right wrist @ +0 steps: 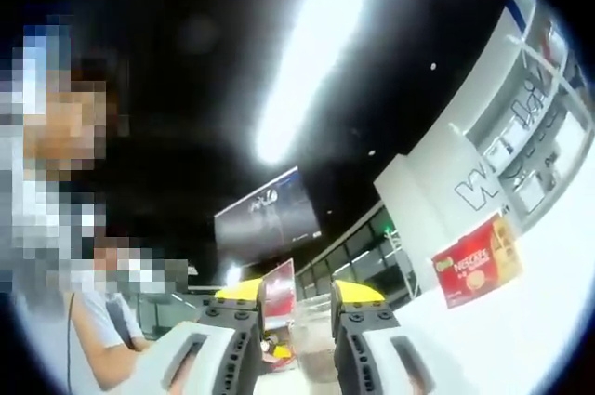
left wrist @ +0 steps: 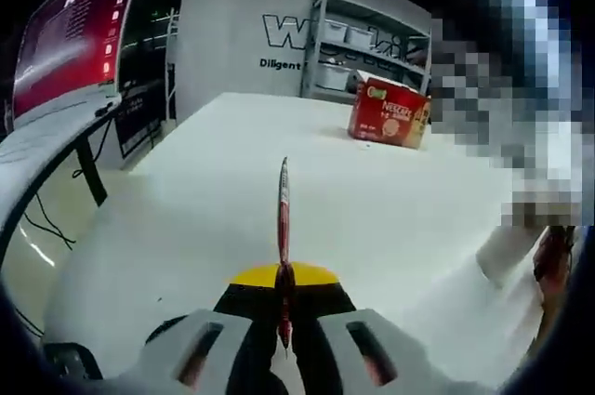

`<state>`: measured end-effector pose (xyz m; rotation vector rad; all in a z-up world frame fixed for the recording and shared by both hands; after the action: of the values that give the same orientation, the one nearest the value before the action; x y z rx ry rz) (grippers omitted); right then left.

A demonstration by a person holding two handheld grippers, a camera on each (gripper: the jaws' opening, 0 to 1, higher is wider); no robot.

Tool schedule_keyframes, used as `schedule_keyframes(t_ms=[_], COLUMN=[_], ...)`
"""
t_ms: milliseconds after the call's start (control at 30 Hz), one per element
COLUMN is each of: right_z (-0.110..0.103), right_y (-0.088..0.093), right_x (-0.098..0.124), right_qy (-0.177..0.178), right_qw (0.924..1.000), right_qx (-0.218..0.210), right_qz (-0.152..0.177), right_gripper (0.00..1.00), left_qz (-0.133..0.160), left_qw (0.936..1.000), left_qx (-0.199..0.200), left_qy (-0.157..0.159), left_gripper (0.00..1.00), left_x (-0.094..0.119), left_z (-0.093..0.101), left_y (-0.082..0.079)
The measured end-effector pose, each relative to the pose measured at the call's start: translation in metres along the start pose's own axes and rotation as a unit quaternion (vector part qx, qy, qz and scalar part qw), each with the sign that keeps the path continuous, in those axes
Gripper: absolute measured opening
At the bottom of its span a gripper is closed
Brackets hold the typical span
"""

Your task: Tear open the coffee pouch, take out the coffee, and pour the coffee from the pouch into the cup

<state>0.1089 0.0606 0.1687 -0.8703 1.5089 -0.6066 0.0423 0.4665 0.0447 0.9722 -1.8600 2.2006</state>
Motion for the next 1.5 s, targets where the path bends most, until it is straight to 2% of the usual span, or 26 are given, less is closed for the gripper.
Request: schedule_keyframes(t_ms=[300, 433, 500, 633, 667, 700, 800, 867, 1000, 1067, 1133, 1167, 1233, 1300, 1367, 1400, 1433, 1500], right_z=[-0.01, -0.011, -0.01, -0.008, -0.009, -0.008, -0.008, -0.008, -0.008, -0.008, -0.008, -0.005, -0.004, -0.003, -0.003, -0.003, -0.002, -0.002], right_y=[0.002, 0.003, 0.003, 0.004, 0.005, 0.005, 0.007, 0.008, 0.014, 0.018, 0.022, 0.022, 0.024, 0.028, 0.031, 0.033, 0.034, 0.037], right_x=[-0.007, -0.009, -0.009, -0.008, -0.008, -0.008, -0.008, -0.009, -0.011, -0.011, -0.011, -0.01, -0.01, -0.011, -0.013, -0.013, -0.013, -0.013], right_qy=[-0.002, -0.001, -0.001, -0.003, -0.003, -0.002, -0.002, -0.001, 0.0, 0.001, 0.004, 0.005, 0.007, 0.009, 0.009, 0.009, 0.009, 0.009], right_qw=[1.0, 1.0, 1.0, 1.0, 1.0, 1.0, 1.0, 0.9999, 0.9997, 0.9994, 0.9991, 0.9989, 0.9986, 0.998, 0.9976, 0.9973, 0.9972, 0.9964], right_qx=[0.0, 0.0, -0.001, -0.002, -0.002, -0.003, -0.002, -0.003, -0.003, -0.002, 0.001, 0.003, 0.006, 0.008, 0.008, 0.008, 0.008, 0.01], right_qz=[-0.002, -0.001, -0.001, -0.003, -0.004, -0.005, -0.009, -0.01, -0.023, -0.034, -0.043, -0.047, -0.053, -0.062, -0.068, -0.072, -0.074, -0.083], right_gripper=[0.29, 0.29, 0.29, 0.29, 0.29, 0.29, 0.3, 0.31, 0.33, 0.35, 0.37, 0.38, 0.4, 0.42, 0.44, 0.45, 0.46, 0.47], left_qz=[0.002, 0.015, 0.029, 0.084, 0.112, 0.127, 0.149, 0.179, 0.225, 0.257, 0.305, 0.32, 0.317, 0.334, 0.332, 0.342, 0.337, 0.325], left_qw=[1.0, 0.9999, 0.9996, 0.9958, 0.9929, 0.9907, 0.9867, 0.9814, 0.9671, 0.9551, 0.9354, 0.9258, 0.9192, 0.9071, 0.9065, 0.896, 0.8958, 0.8995], left_qx=[0.004, 0.001, 0.003, 0.012, 0.016, 0.021, 0.027, 0.019, 0.011, -0.005, -0.018, -0.021, -0.022, -0.031, -0.031, -0.044, -0.043, -0.044], left_qy=[0.003, 0.001, 0.007, 0.033, 0.038, 0.045, 0.058, 0.067, 0.118, 0.148, 0.178, 0.201, 0.233, 0.254, 0.259, 0.28, 0.286, 0.289], left_gripper=[0.11, 0.14, 0.16, 0.18, 0.18, 0.18, 0.2, 0.23, 0.27, 0.3, 0.34, 0.38, 0.45, 0.48, 0.46, 0.47, 0.47, 0.48], left_x=[0.004, 0.006, 0.011, 0.02, 0.026, 0.031, 0.039, 0.046, 0.062, 0.072, 0.087, 0.093, 0.096, 0.101, 0.1, 0.103, 0.103, 0.099], left_z=[0.003, 0.001, 0.003, 0.008, 0.01, 0.012, 0.02, 0.03, 0.064, 0.083, 0.102, 0.113, 0.129, 0.143, 0.151, 0.164, 0.167, 0.174], left_y=[0.005, 0.001, -0.003, -0.022, -0.03, -0.034, -0.037, -0.041, -0.041, -0.039, -0.04, -0.039, -0.031, -0.028, -0.024, -0.022, -0.02, -0.017])
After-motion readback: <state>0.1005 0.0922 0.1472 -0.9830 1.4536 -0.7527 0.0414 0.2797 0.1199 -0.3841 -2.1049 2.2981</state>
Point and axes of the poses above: the point that each gripper's makers call its tool centre point, and the gripper's own axes: x roughly backward along the fingers, z roughly to its right, y roughly out of its underside, the point moved 1 cm from there along x, roughly backward along the fingers, and after that the axes turned 7 degrees about -y, right-handed, at the moved point
